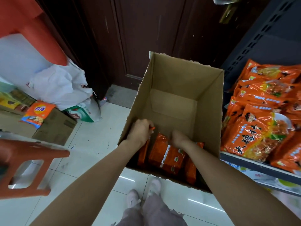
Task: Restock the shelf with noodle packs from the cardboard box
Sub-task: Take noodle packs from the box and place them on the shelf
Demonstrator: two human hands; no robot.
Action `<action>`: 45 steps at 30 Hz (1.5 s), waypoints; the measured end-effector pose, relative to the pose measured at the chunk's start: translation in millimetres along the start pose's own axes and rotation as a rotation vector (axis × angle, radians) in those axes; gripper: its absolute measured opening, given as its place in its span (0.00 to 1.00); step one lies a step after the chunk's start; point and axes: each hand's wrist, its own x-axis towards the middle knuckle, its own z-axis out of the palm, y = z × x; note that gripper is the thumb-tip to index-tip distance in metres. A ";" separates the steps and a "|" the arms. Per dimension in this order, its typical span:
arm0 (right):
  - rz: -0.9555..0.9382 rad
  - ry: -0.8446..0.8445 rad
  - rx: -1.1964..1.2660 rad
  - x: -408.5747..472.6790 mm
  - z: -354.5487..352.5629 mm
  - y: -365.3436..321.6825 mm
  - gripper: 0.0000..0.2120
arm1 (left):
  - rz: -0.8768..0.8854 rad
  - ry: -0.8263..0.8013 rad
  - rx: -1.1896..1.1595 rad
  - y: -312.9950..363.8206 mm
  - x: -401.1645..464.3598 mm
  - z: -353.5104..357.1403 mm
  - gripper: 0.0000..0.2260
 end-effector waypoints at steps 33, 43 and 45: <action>-0.226 1.356 0.294 -233.7 -214.8 126.3 0.04 | 0.668 0.491 -0.200 256.4 -47.7 -92.9 0.18; -0.289 1.249 0.033 -202.1 -248.2 161.7 0.05 | 0.577 0.530 0.236 282.9 -29.2 -67.4 0.21; -0.287 1.236 -0.039 -196.8 -248.2 161.3 0.07 | 0.563 0.492 0.353 282.0 -28.4 -64.5 0.19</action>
